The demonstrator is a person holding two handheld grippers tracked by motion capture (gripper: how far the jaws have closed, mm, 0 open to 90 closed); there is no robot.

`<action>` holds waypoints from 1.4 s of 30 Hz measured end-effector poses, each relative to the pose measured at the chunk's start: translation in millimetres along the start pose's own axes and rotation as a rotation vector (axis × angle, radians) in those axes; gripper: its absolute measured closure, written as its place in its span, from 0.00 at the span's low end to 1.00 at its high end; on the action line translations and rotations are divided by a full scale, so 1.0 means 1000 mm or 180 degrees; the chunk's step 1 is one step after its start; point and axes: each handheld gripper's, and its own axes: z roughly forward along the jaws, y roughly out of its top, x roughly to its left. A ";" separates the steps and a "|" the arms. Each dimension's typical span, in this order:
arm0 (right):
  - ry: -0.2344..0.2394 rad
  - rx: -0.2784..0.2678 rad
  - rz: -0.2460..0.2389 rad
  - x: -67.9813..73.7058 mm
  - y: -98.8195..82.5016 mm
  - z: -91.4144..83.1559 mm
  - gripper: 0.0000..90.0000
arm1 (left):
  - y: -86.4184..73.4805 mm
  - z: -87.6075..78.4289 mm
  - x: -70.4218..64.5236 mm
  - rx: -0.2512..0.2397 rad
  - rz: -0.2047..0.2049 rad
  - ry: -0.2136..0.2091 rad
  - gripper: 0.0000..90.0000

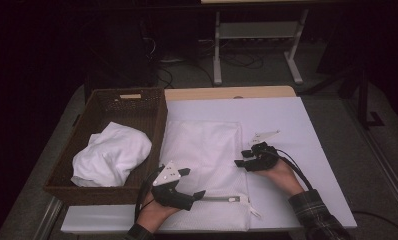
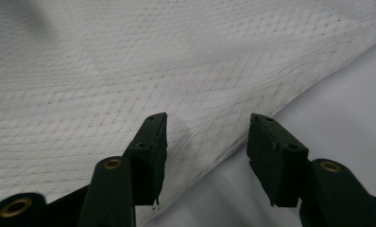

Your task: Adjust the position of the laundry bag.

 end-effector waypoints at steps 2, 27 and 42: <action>0.0001 -0.0003 -0.0020 0.002 0.000 0.001 0.62 | 0.000 0.000 0.000 -0.0002 -0.0002 0.0003 0.12; -0.0164 -0.0058 -0.0078 -0.002 0.006 0.002 0.98 | 0.000 0.000 0.000 0.0004 0.0008 0.0000 0.12; -0.0262 -0.0106 -0.0016 -0.016 0.011 0.001 0.98 | 0.000 0.000 0.000 0.0010 0.0013 0.0002 0.12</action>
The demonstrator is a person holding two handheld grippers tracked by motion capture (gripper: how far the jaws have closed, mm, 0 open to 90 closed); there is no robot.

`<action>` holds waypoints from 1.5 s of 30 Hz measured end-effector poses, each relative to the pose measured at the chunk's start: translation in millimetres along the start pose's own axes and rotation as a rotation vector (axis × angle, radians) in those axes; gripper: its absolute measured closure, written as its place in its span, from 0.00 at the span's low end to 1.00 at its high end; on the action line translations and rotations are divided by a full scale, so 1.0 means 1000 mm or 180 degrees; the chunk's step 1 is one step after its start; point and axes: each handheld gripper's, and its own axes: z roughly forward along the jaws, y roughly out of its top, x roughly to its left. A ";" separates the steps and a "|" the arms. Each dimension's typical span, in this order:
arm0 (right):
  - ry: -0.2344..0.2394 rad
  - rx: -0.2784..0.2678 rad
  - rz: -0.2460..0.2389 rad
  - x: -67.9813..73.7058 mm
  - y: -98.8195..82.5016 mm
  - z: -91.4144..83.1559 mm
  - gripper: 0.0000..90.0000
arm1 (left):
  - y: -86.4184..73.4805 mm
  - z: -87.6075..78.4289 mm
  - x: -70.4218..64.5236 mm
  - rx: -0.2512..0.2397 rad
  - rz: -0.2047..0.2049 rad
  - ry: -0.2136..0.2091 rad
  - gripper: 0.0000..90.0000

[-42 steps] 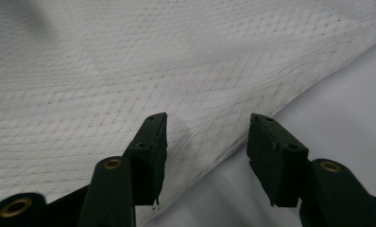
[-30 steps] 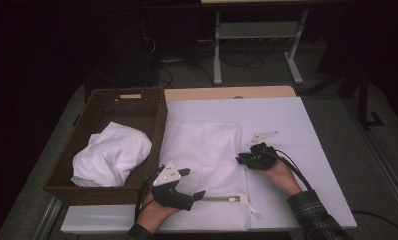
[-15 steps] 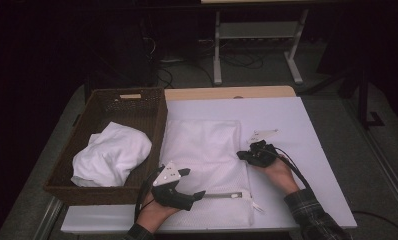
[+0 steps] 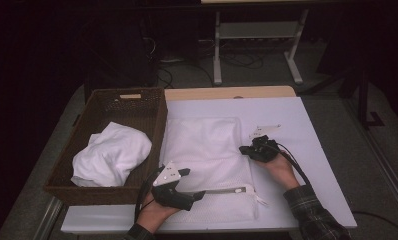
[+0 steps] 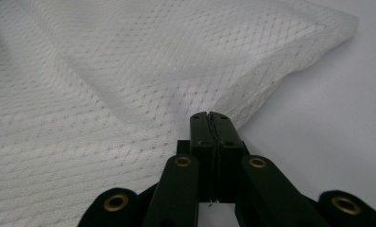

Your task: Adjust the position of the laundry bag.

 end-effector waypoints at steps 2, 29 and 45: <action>-0.0019 -0.0014 0.0033 -0.004 0.000 0.000 0.98 | 0.000 0.000 0.000 0.0002 0.0000 0.0003 0.12; -0.0164 0.0005 0.0155 -0.031 0.000 -0.006 0.98 | 0.000 0.000 0.000 0.0004 -0.0009 0.0002 0.12; -0.0314 -0.0025 0.0269 -0.052 0.003 -0.011 0.98 | 0.000 0.001 0.000 0.0010 -0.0017 -0.0003 0.12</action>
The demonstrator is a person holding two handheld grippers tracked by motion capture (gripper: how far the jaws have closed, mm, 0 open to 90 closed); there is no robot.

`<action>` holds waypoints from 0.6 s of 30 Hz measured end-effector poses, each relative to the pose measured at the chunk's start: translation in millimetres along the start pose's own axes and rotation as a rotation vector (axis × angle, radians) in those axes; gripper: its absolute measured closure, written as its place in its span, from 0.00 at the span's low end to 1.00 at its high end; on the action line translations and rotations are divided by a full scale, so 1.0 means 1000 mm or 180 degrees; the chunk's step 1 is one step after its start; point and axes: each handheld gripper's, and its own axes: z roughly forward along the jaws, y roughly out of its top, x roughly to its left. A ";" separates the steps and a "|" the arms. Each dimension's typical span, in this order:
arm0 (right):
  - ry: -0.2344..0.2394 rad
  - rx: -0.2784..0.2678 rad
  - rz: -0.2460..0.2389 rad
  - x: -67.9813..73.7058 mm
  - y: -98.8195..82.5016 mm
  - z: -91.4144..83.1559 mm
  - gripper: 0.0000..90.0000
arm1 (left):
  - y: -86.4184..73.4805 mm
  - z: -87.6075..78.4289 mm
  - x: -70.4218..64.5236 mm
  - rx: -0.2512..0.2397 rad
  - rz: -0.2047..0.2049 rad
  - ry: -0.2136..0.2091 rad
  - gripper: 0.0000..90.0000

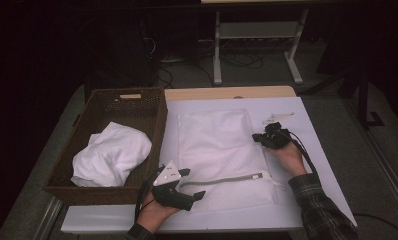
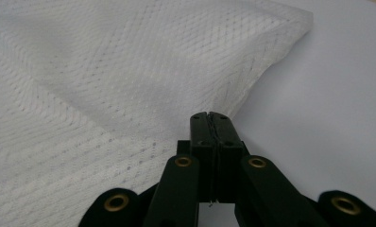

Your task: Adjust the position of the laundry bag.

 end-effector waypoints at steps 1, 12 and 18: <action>-0.0004 -0.0006 0.0014 -0.001 0.001 0.000 0.98 | 0.000 0.000 0.000 0.0002 0.0001 0.0001 0.12; -0.0103 -0.0021 0.0022 -0.012 0.013 -0.006 0.98 | 0.000 0.000 0.000 0.0001 0.0000 -0.0004 0.12; -0.0130 -0.0011 0.0015 -0.018 0.014 -0.006 0.98 | 0.000 0.000 0.000 0.0000 -0.0001 -0.0006 0.12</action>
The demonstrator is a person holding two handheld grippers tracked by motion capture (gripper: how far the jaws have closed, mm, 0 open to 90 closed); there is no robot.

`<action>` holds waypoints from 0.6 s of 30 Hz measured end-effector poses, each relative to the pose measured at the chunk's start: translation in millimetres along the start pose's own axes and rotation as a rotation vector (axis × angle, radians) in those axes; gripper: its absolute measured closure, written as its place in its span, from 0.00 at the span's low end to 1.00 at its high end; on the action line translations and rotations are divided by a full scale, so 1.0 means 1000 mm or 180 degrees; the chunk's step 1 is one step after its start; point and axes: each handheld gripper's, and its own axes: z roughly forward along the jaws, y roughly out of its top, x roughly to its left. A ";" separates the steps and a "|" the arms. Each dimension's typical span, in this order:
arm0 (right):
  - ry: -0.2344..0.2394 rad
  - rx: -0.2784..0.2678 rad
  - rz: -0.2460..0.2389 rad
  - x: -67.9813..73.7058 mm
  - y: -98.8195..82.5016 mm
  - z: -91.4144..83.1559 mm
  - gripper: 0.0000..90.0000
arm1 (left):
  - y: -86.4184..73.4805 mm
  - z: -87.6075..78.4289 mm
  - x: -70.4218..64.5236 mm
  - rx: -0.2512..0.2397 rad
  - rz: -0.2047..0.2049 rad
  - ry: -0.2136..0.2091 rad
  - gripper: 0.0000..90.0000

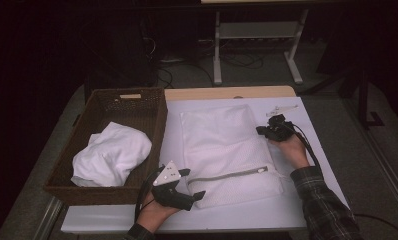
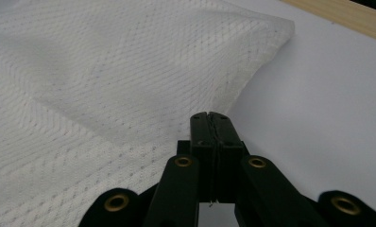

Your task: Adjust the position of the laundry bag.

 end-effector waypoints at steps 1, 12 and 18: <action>-0.0015 0.0011 0.0013 -0.002 -0.001 -0.001 0.98 | 0.000 0.000 0.000 0.0002 0.0001 -0.0001 0.12; -0.0078 0.0007 0.0082 -0.017 -0.003 -0.005 0.98 | 0.000 0.000 0.000 -0.0003 -0.0011 -0.0013 0.12; -0.0143 0.0024 0.0122 -0.025 -0.004 -0.008 0.98 | 0.000 0.000 0.000 0.0000 -0.0010 -0.0009 0.12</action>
